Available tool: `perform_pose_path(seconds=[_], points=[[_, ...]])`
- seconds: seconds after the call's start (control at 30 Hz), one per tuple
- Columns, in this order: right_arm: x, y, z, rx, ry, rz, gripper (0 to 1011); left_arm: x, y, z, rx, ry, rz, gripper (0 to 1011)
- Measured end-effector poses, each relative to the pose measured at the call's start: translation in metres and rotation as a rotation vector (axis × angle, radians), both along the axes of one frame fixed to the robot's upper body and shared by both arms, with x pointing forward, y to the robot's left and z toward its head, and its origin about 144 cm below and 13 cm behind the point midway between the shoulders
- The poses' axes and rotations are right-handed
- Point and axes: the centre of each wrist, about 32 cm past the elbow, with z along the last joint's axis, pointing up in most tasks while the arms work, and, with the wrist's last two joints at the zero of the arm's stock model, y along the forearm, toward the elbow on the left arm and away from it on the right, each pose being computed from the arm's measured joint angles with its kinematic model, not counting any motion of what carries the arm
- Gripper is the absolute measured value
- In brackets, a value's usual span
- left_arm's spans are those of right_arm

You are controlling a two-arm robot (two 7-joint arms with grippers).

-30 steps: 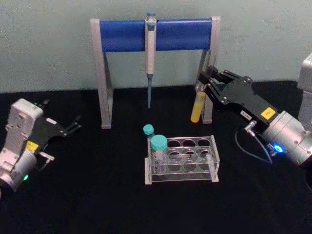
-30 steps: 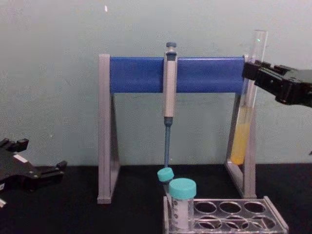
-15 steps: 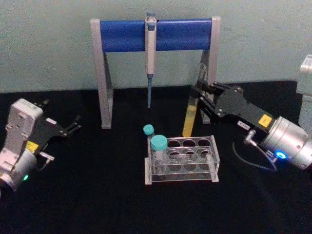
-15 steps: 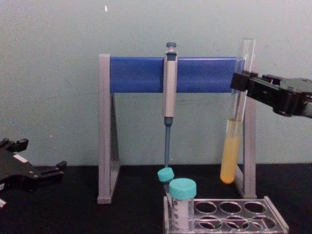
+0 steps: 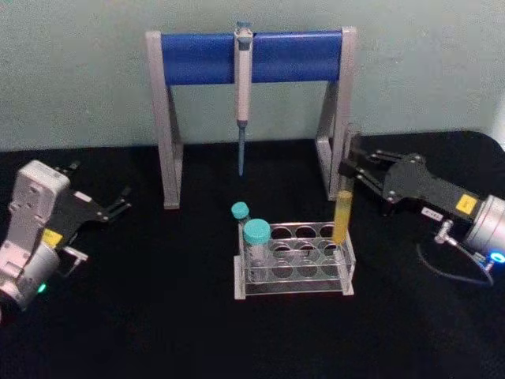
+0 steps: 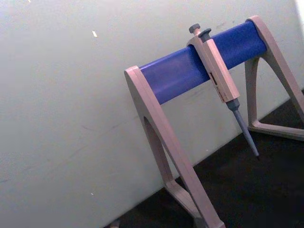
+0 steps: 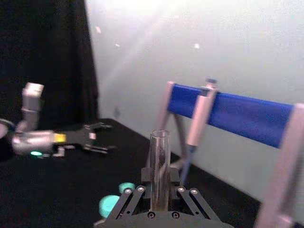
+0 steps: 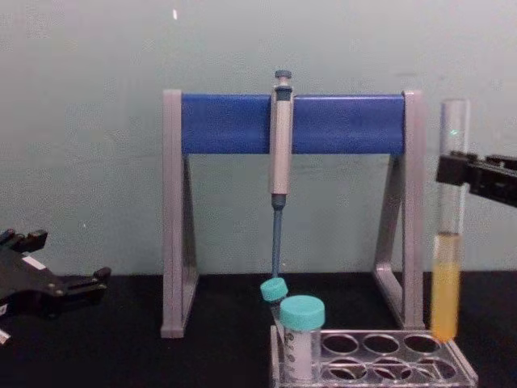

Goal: Pick up the test tube from the test tube rack, shake it, then place it back into the test tube rack.

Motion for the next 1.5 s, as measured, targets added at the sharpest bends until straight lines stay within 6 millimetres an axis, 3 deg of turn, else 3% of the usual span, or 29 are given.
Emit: perform_pose_path(seconds=[0.23, 0.47, 0.7, 1.0, 1.2, 1.5], points=[[0.0, 0.0, -0.001, -0.058, -0.068, -0.123, 216, 0.0, 0.0, 0.0, 0.0, 0.0, 0.0, 1001], [0.01, 0.017, -0.01, -0.042, -0.127, -0.216, 216, 0.0, 0.0, 0.0, 0.0, 0.0, 0.0, 1001], [0.021, 0.037, -0.017, 0.01, -0.14, -0.226, 216, 0.0, 0.0, 0.0, 0.0, 0.0, 0.0, 1001], [0.022, 0.048, -0.019, 0.088, -0.104, -0.123, 216, 0.0, 0.0, 0.0, 0.0, 0.0, 0.0, 1001], [0.02, 0.042, -0.016, 0.109, -0.059, -0.016, 216, 0.0, 0.0, 0.0, 0.0, 0.0, 0.0, 1001], [0.012, 0.014, -0.01, 0.106, -0.001, 0.089, 216, 0.0, 0.0, 0.0, 0.0, 0.0, 0.0, 1001]])
